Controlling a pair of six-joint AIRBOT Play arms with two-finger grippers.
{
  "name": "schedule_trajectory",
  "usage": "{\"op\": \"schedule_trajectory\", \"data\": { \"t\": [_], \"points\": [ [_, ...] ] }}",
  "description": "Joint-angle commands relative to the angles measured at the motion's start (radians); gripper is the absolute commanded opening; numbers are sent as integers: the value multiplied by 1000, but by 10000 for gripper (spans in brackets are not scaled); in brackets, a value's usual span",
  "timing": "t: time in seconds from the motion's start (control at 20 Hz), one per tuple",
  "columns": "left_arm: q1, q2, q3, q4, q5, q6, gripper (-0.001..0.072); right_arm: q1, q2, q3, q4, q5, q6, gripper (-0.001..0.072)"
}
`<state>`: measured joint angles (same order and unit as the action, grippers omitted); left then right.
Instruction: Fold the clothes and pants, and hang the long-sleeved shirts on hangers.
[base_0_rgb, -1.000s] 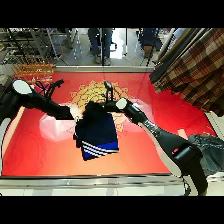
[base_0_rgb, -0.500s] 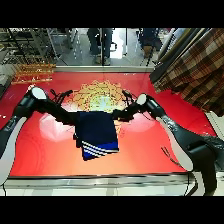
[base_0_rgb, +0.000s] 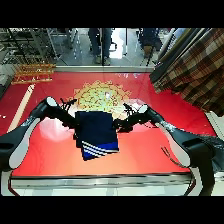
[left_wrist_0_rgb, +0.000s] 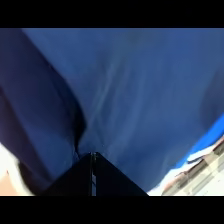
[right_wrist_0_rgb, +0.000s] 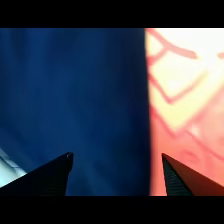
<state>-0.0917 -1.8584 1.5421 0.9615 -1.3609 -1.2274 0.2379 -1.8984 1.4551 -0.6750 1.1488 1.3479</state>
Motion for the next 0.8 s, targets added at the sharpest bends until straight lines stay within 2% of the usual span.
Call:
{"op": "schedule_trajectory", "data": {
  "t": [0.0,0.1,0.2,0.35,0.45,0.65,0.75],
  "points": [
    [0,-39,0,-1,11,-4,14,29,-69,18,145,-3,-47,625],
    [0,-39,0,-2,10,-4,14,64,-113,76,211,17,-61,474],
    [2,-27,10,-2,-12,-4,14,82,-117,148,179,14,-59,12],
    [32,71,57,-3,-104,1,14,32,-9,186,19,8,35,12],
    [60,201,62,-4,-148,0,14,-56,122,182,-115,42,122,11],
    [110,427,61,-3,-312,1,15,-352,453,132,-166,97,190,10],
    [121,505,61,-3,-323,1,15,-557,609,106,-174,161,209,9]
  ]
}}
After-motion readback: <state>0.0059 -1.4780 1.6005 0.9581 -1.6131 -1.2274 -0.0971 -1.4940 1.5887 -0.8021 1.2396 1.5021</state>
